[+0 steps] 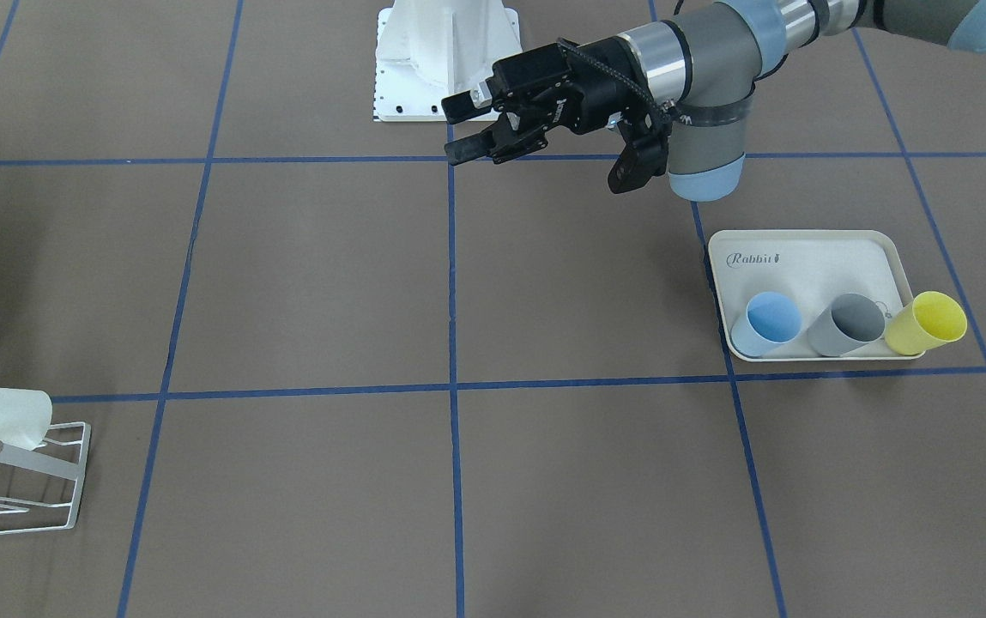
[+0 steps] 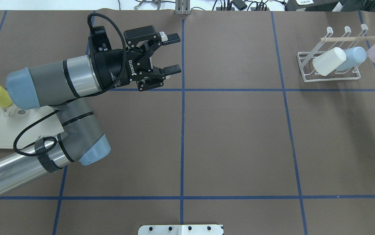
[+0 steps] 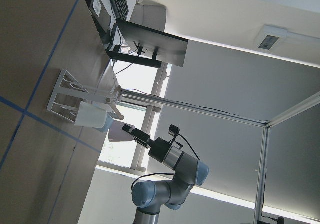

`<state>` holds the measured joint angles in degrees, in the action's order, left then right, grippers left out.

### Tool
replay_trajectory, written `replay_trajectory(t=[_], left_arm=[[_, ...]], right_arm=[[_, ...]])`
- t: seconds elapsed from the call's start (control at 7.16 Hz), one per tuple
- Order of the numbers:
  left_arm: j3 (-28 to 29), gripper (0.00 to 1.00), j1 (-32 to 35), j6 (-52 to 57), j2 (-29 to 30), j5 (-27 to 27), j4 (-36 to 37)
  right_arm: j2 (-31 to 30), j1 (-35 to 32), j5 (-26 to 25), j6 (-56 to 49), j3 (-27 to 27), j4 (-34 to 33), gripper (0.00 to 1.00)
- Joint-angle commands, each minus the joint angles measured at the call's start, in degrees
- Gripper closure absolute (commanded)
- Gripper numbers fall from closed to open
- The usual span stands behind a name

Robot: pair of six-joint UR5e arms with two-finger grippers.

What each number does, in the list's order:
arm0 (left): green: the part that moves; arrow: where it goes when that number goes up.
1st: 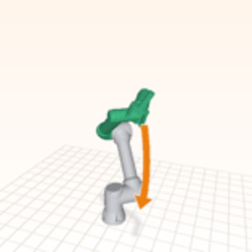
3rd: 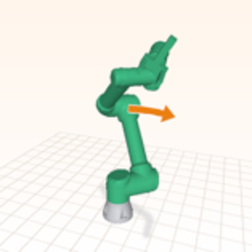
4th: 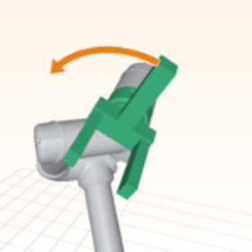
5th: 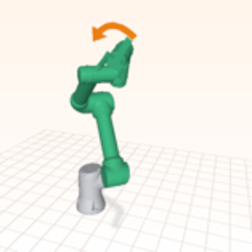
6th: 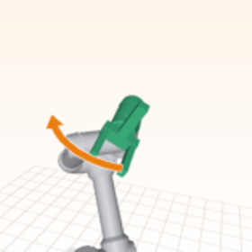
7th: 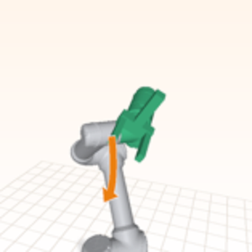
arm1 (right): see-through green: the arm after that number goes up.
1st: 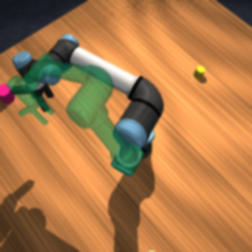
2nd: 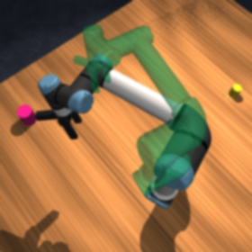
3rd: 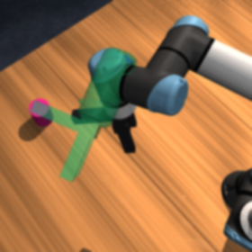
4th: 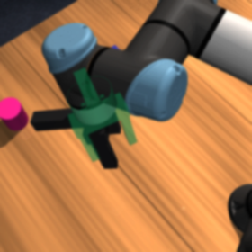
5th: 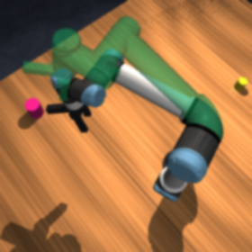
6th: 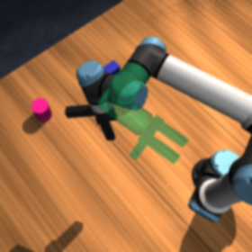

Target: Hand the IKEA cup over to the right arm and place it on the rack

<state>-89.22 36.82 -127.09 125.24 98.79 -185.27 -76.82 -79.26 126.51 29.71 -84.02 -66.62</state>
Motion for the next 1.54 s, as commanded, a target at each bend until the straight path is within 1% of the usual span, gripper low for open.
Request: replay_trajectory(t=[0.0,0.42,0.56,0.7,0.84,0.98,1.12,1.26,1.4], left_arm=[[-0.1,0.12,0.0,0.0,0.0,0.0,0.0],[0.0,0.12,0.0,-0.1,0.0,-0.1,0.0],[0.0,0.12,0.0,0.0,0.0,0.0,0.0],[0.0,0.12,0.0,-0.1,0.0,0.0,0.0],[0.0,0.12,0.0,0.0,0.0,0.0,0.0],[0.0,0.12,0.0,0.0,0.0,-0.1,0.0],[-0.1,0.12,0.4,0.0,0.0,0.0,0.1],[0.4,0.12,1.7,1.0,-0.1,0.2,1.7],[-0.1,0.12,2.5,7.9,-0.1,2.2,6.5]], right_arm=[[0.0,0.6,-0.1,0.0,0.4,0.0,1.0],[0.1,1.7,-1.9,0.0,1.0,0.0,1.0],[0.1,2.2,-2.1,0.0,1.1,0.0,0.98],[0.1,2.4,-2.1,0.0,1.2,0.0,0.77],[0.9,2.5,-2.1,0.0,1.7,0.0,0.41],[1.1,2.5,-2.3,0.2,2.4,0.1,0.01],[1.1,2.5,-2.6,0.2,2.4,0.1,0.0],[1.1,2.5,-2.5,0.3,2.1,0.9,0.0],[1.3,2.5,-2.5,1.0,1.5,1.2,0.0]])
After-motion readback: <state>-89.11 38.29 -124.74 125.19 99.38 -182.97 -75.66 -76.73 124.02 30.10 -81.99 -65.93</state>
